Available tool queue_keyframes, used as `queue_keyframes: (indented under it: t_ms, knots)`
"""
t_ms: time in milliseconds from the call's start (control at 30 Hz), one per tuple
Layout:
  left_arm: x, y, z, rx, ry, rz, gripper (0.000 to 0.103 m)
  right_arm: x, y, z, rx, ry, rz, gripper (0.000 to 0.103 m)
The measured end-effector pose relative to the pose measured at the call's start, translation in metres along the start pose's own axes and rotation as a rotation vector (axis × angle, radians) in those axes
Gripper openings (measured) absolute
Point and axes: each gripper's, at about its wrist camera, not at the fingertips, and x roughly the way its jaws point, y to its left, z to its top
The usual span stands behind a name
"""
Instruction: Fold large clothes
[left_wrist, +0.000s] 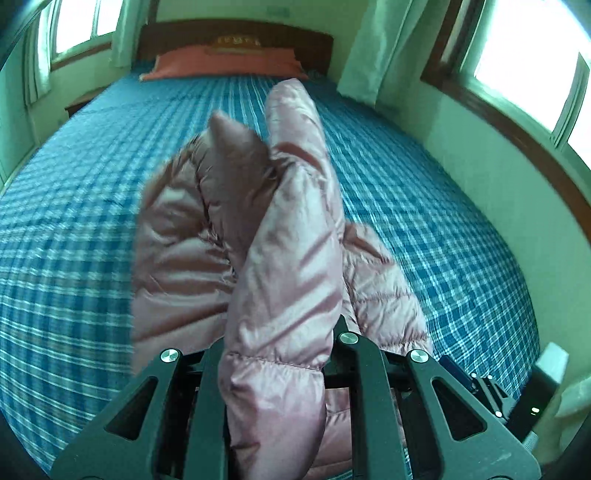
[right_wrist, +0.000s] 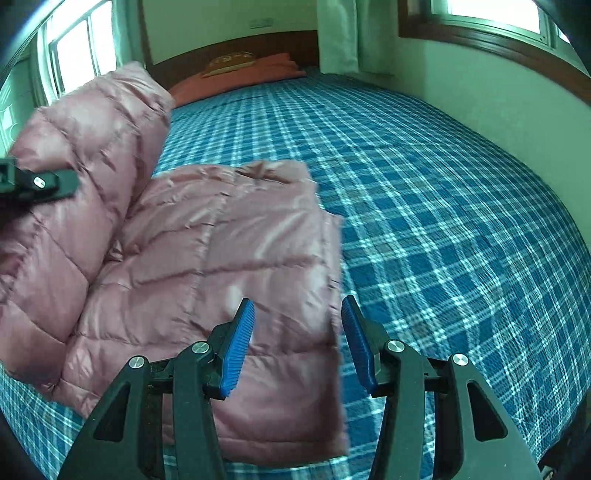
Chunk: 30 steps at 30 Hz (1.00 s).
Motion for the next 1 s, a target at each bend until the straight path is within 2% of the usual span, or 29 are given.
queue_keyframes:
  t_ms: [200, 500, 800, 1000]
  knots:
    - [0.043, -0.024, -0.019, 0.016, 0.069, 0.006, 0.014, 0.007, -0.016, -0.006, 0.025, 0.02, -0.004, 0.049]
    - [0.073, -0.039, -0.034, 0.038, 0.084, 0.015, 0.014, 0.022, -0.022, -0.012, 0.027, 0.042, 0.001, 0.051]
    - [0.087, -0.044, -0.041, 0.059, 0.07, 0.025, 0.014, 0.046, -0.027, -0.022, 0.053, 0.071, 0.032, 0.052]
    - [0.069, -0.045, -0.038, 0.075, 0.054, -0.011, 0.02, 0.042, -0.024, -0.024, 0.056, 0.065, 0.03, 0.056]
